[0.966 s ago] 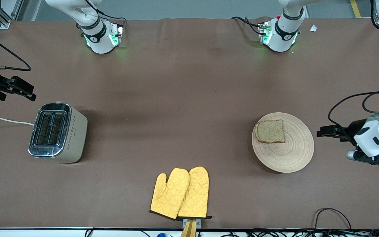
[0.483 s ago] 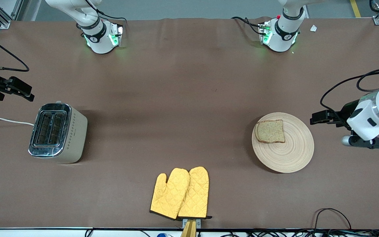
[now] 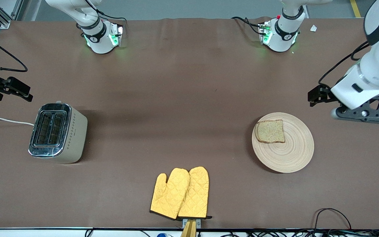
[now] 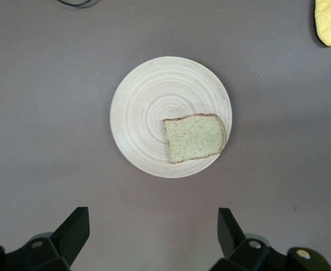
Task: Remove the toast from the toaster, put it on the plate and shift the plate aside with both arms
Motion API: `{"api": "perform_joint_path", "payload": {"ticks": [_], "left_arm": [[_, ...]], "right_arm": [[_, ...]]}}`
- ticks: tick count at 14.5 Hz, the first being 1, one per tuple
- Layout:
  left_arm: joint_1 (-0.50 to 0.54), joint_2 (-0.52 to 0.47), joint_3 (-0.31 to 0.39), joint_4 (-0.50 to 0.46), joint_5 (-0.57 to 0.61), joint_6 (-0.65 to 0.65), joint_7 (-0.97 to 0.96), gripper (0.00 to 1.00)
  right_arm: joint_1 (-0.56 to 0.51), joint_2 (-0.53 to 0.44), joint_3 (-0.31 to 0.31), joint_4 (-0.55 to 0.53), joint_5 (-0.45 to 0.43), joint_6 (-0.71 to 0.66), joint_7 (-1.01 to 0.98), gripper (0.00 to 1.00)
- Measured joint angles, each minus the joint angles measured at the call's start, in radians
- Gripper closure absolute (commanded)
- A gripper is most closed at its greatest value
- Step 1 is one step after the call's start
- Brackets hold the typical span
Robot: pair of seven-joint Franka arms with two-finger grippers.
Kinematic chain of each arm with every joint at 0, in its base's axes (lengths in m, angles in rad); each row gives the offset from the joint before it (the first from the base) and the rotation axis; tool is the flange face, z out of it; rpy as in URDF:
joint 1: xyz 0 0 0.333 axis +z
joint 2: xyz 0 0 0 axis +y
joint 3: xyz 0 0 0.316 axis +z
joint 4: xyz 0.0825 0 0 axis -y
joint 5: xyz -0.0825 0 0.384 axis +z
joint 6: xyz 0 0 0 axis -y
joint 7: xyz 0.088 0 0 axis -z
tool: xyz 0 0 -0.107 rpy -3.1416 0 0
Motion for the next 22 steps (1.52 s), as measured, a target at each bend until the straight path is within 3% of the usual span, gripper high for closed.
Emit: {"api": "perform_joint_path", "payload": {"ticks": [4, 10, 15, 22], "left_arm": [[0.005, -0.119, 0.050, -0.064, 0.000, -0.016, 0.011, 0.00], [0.008, -0.232, 0.063, -0.171, -0.046, -0.060, 0.013, 0.00], [0.011, -0.288, 0.107, -0.239, -0.095, -0.061, 0.013, 0.00], [0.034, -0.304, 0.111, -0.270, -0.105, -0.060, 0.014, 0.00]], "right_arm": [[0.000, 0.000, 0.000, 0.000, 0.000, 0.000, 0.000, 0.00], [-0.012, 0.000, -0.001, 0.000, 0.000, 0.000, 0.000, 0.00], [-0.013, 0.000, -0.001, 0.000, 0.000, 0.000, 0.000, 0.00], [-0.013, 0.000, -0.001, 0.000, 0.000, 0.000, 0.000, 0.00]]}}
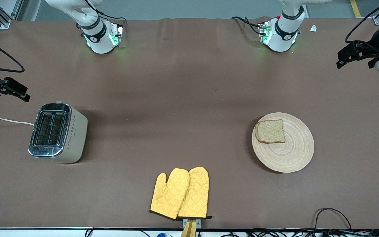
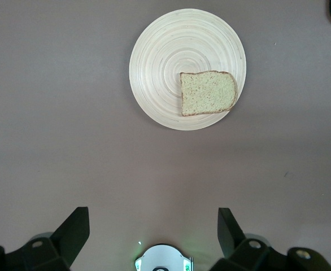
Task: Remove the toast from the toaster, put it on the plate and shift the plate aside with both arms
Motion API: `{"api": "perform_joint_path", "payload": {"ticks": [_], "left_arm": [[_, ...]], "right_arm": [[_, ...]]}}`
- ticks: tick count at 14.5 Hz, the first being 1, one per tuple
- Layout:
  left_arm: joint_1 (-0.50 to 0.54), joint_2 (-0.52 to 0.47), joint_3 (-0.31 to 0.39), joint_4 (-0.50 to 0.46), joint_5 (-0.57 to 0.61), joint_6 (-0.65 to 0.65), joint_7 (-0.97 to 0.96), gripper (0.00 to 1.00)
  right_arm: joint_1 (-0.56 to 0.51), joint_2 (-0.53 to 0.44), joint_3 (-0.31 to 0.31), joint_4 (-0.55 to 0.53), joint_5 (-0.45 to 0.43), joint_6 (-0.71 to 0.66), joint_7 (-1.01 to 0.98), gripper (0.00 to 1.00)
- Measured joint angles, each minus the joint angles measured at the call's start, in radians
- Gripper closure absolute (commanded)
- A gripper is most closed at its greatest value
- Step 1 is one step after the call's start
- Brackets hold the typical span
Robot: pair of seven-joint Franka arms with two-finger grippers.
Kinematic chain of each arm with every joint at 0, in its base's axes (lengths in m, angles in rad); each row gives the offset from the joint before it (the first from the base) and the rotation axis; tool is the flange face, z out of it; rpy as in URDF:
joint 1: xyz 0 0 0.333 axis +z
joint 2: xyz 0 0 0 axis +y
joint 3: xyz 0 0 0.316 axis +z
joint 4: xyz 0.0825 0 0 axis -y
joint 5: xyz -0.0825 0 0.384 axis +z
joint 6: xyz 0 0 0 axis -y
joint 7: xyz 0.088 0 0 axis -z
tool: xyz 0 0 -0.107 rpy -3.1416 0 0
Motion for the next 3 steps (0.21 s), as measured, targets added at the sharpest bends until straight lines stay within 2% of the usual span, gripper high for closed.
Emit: {"api": "perform_joint_path", "payload": {"ticks": [3], "left_arm": [[-0.001, 0.000, 0.000, 0.000, 0.004, 0.006, 0.000, 0.00]], "right_arm": [[0.000, 0.000, 0.000, 0.000, 0.000, 0.000, 0.000, 0.00]]}}
